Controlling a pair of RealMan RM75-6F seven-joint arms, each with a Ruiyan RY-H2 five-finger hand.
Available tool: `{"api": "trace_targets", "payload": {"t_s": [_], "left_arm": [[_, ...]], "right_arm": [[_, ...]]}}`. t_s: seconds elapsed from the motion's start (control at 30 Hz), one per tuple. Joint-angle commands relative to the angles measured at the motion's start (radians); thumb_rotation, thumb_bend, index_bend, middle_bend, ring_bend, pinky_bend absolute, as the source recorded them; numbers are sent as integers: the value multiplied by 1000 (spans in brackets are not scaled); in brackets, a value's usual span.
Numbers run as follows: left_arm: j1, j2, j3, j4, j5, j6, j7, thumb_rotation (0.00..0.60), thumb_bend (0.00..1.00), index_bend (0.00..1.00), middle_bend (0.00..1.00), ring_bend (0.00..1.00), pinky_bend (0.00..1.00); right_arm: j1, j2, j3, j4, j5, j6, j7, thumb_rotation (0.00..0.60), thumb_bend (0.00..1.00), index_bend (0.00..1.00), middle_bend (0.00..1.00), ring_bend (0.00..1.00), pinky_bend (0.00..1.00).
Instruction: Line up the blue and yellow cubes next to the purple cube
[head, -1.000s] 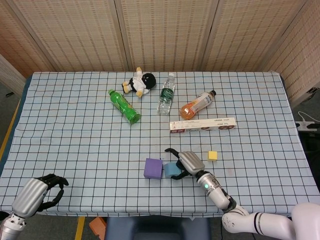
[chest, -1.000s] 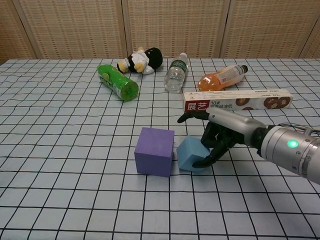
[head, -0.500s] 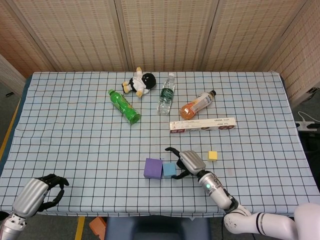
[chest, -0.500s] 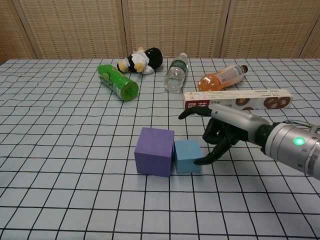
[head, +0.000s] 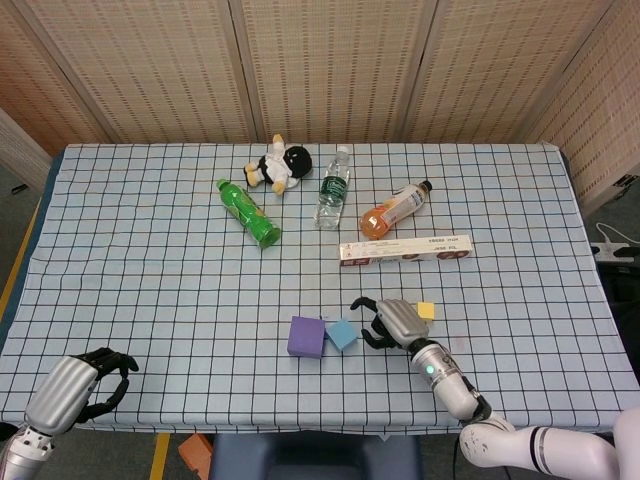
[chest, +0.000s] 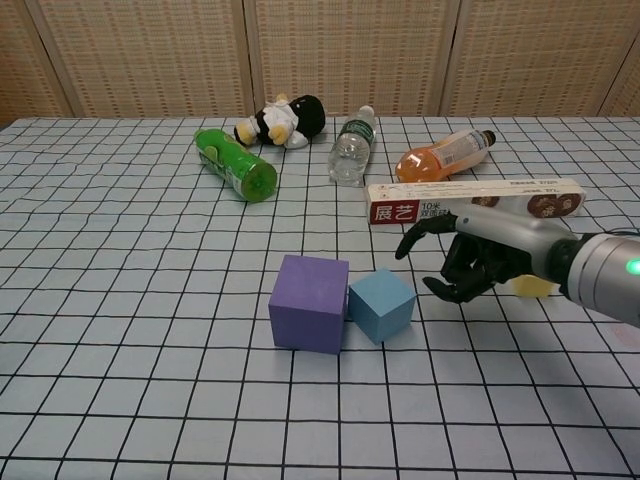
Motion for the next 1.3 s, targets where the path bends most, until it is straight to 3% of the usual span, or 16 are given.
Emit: {"api": "trace_targets", "payload": {"t_s": [0.03, 0.2, 0.5, 1.3], "left_arm": [[0, 0, 0, 0, 0, 1, 0, 600, 483, 463, 541, 449, 656], [0, 1, -1, 0, -3, 0, -3, 600, 483, 463, 543, 449, 656], [-1, 1, 0, 0, -2, -2, -5, 600, 483, 464, 546, 449, 656], [-2, 2, 0, 0, -2, 0, -7, 600, 485, 464, 557, 450, 657]], "right_arm": [[11, 15, 4, -19, 36, -17, -18, 600, 506, 337, 977, 827, 999], [16, 16, 2, -26, 61, -18, -24, 600, 525, 361, 980, 832, 1000], [39, 49, -3, -60, 113, -82, -5, 600, 670, 427, 984, 838, 1000], [86, 52, -29, -68, 176, -156, 37, 600, 689, 465, 998, 852, 1000]]}}
